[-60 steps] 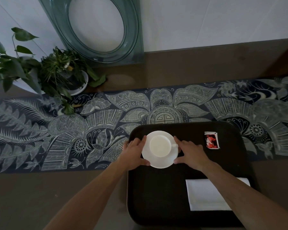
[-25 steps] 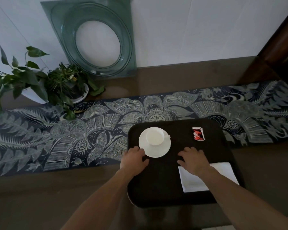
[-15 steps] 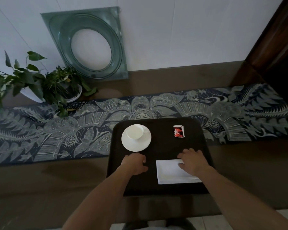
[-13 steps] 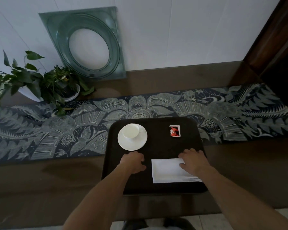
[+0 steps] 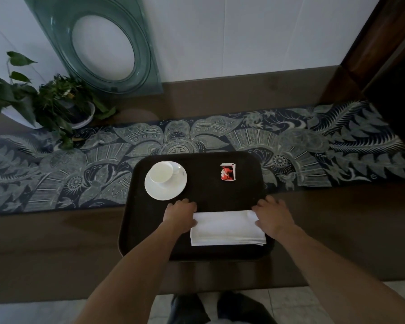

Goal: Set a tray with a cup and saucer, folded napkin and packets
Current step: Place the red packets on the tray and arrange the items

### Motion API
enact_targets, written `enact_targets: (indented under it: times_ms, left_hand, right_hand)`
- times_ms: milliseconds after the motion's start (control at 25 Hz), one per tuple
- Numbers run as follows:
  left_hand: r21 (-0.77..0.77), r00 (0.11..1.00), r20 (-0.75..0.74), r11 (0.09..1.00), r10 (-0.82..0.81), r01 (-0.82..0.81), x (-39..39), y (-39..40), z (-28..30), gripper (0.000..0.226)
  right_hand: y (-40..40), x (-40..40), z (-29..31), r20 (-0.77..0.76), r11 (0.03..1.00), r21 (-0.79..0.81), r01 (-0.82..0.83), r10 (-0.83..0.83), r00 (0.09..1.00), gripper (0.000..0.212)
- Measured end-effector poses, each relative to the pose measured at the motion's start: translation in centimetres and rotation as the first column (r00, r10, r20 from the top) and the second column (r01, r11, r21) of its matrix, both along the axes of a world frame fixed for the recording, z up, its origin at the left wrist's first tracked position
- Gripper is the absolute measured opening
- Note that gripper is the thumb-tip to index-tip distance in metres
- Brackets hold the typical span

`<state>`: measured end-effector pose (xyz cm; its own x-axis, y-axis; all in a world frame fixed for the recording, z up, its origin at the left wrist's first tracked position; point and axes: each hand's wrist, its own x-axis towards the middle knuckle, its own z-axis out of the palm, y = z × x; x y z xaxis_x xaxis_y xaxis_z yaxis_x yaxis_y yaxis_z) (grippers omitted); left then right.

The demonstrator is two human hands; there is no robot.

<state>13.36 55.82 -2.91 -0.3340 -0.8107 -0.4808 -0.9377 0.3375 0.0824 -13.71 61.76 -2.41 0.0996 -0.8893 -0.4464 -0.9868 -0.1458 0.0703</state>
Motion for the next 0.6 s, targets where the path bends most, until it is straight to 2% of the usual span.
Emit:
enact_targets:
  times_ms: [200,400,600]
  left_hand:
    - [0.014,0.991,-0.117,0.998,0.066,-0.064,0.5,0.1,-0.8,0.029]
    - [0.139,0.945,-0.258,0.976,0.199,-0.167,1.5,0.0,-1.2,0.015]
    - [0.192,0.913,-0.303,0.956,0.274,-0.223,3.0,-0.4,-0.8,0.017]
  right_hand:
    - [-0.5,0.1,-0.4,-0.006,0.999,-0.034,0.037,-0.037,0.999,0.031]
    - [-0.5,1.1,-0.2,-0.001,0.992,-0.054,0.117,-0.118,0.993,0.025]
    - [-0.7,2.2,0.2,0.101,0.976,-0.012,0.219,-0.216,0.971,0.020]
